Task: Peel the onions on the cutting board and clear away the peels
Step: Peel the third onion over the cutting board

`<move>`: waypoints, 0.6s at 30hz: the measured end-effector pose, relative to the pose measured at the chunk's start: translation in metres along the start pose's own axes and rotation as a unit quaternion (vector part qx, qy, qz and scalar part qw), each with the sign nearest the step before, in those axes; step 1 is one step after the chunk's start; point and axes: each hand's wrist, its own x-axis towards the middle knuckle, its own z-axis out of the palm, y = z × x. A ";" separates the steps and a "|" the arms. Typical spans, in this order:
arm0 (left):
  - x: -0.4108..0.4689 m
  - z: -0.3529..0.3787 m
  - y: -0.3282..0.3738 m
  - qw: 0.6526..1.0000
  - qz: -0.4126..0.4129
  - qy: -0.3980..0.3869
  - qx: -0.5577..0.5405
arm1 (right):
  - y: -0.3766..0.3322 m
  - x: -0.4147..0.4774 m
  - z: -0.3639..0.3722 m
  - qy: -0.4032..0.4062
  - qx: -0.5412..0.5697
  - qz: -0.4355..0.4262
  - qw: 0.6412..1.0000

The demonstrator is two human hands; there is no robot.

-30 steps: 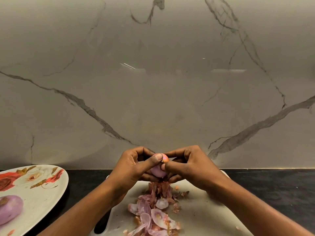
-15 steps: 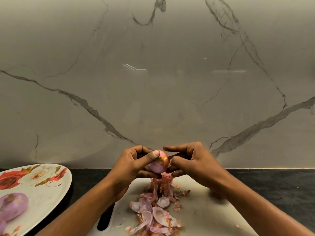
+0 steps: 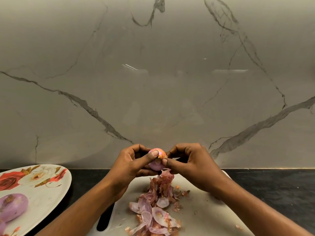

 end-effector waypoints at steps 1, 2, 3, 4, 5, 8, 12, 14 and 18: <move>0.000 0.000 0.001 1.000 -0.001 -0.001 -0.005 | 0.000 0.000 -0.001 0.001 0.006 0.005 1.000; -0.001 0.001 0.002 1.000 -0.002 -0.002 -0.010 | -0.001 0.001 -0.001 0.002 0.015 0.010 1.000; -0.001 0.001 0.002 1.000 -0.004 -0.001 -0.013 | -0.001 0.002 -0.002 0.003 0.026 0.016 1.000; -0.001 0.001 0.003 1.000 -0.006 0.001 -0.015 | -0.002 0.002 -0.002 0.005 0.036 0.020 0.999; -0.001 0.000 0.004 1.000 -0.009 0.001 -0.019 | -0.003 0.002 -0.002 0.008 0.046 0.024 0.999; -0.002 0.000 0.007 0.999 -0.026 -0.010 -0.045 | -0.006 0.003 -0.003 0.022 0.085 0.046 0.995; -0.002 -0.001 0.009 0.994 -0.050 -0.025 -0.090 | -0.011 0.003 -0.005 0.030 0.168 0.096 0.981; -0.001 -0.001 0.009 0.990 -0.059 -0.032 -0.126 | -0.011 0.003 -0.005 0.038 0.187 0.114 0.975; -0.002 -0.004 0.009 0.975 -0.079 -0.018 -0.207 | -0.011 0.004 -0.009 0.055 0.189 0.143 0.970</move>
